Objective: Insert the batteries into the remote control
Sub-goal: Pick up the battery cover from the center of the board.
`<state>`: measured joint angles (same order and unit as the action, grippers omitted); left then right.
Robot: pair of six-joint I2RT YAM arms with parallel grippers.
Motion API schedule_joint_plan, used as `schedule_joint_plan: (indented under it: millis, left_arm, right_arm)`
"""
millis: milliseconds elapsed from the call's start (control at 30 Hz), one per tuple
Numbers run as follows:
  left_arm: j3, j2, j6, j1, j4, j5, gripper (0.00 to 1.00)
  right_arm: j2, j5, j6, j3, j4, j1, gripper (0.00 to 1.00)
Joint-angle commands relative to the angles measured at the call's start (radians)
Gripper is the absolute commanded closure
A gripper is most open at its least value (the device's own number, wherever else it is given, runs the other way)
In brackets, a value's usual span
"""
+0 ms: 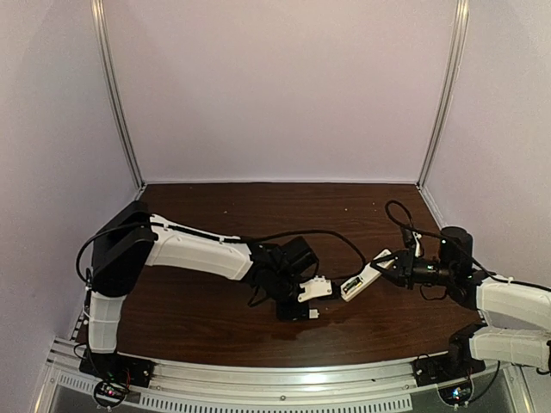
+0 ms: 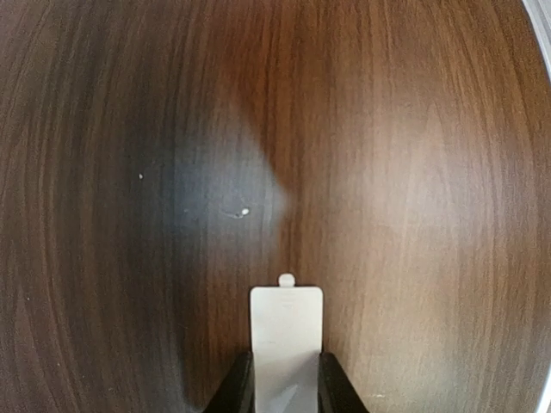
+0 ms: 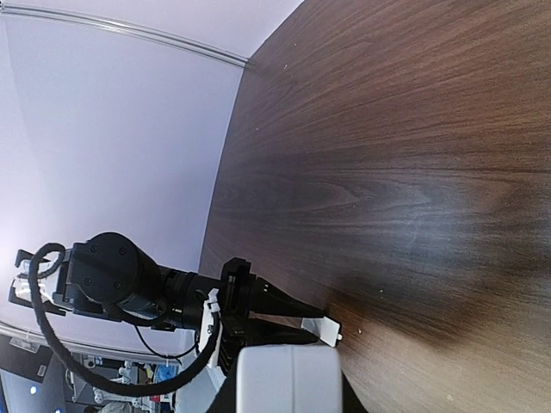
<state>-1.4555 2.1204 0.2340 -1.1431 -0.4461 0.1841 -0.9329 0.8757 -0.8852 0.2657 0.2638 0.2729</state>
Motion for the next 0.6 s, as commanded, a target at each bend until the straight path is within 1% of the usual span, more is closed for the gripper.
schedule_joint_plan:
  millis: [0, 133, 333, 467, 567]
  left_arm:
    - [0.015, -0.067, -0.031, 0.003, -0.051, 0.017, 0.83]
    - [0.045, -0.144, -0.075, 0.004, -0.039, 0.021, 0.84]
    - [0.078, -0.250, -0.151, 0.002, -0.007, -0.019, 0.84]
    - [0.050, -0.285, -0.216, 0.000, 0.016, -0.072, 0.84]
    - [0.007, -0.277, -0.245, -0.010, 0.019, -0.106, 0.84]
  right_arm:
    - [-0.001, 0.006, -0.005, -0.035, 0.065, -0.008, 1.00]
    - [-0.006, -0.008, -0.037, -0.067, 0.115, -0.005, 1.00]
    - [-0.030, -0.051, -0.089, -0.098, 0.208, 0.025, 1.00]
    - [-0.046, -0.098, -0.131, -0.110, 0.270, 0.068, 1.00]
    - [-0.056, -0.139, -0.164, -0.116, 0.301, 0.105, 1.00]
